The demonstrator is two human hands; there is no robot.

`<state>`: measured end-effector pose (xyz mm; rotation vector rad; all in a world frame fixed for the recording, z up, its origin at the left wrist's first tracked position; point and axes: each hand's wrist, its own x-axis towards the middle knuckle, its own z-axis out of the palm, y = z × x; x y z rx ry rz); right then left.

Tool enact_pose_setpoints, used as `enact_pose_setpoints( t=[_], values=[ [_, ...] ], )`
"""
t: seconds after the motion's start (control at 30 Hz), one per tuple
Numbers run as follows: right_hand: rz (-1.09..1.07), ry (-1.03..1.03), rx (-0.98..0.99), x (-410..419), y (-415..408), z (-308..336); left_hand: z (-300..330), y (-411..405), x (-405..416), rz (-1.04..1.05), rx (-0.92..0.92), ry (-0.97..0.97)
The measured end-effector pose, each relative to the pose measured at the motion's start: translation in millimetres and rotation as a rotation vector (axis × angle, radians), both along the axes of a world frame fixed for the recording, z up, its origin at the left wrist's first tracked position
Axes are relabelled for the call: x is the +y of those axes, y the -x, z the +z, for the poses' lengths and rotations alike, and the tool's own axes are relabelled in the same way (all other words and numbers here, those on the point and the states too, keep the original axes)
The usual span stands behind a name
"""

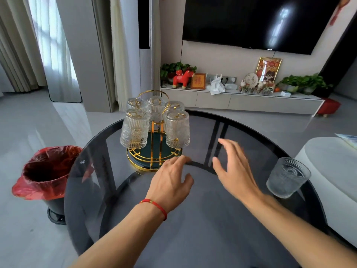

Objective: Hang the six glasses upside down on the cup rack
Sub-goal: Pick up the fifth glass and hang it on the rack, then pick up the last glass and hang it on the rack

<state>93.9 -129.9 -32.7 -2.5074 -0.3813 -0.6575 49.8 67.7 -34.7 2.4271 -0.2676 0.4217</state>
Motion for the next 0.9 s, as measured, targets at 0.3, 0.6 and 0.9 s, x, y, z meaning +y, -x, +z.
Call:
enact_pose_setpoints(
  t=[0.3, 0.6, 0.9],
  values=[
    [-0.527, 0.094, 0.058, -123, 18, -5, 4, 21, -40, -0.154, 0.218, 0.378],
    [-0.609, -0.695, 0.248, -139, 14, -24, -1, 25, -60, -0.161, 0.374, 0.508],
    [-0.257, -0.558, 0.323, -106, 28, -23, -1, 22, -71, -0.155, 0.395, 0.517]
  ],
)
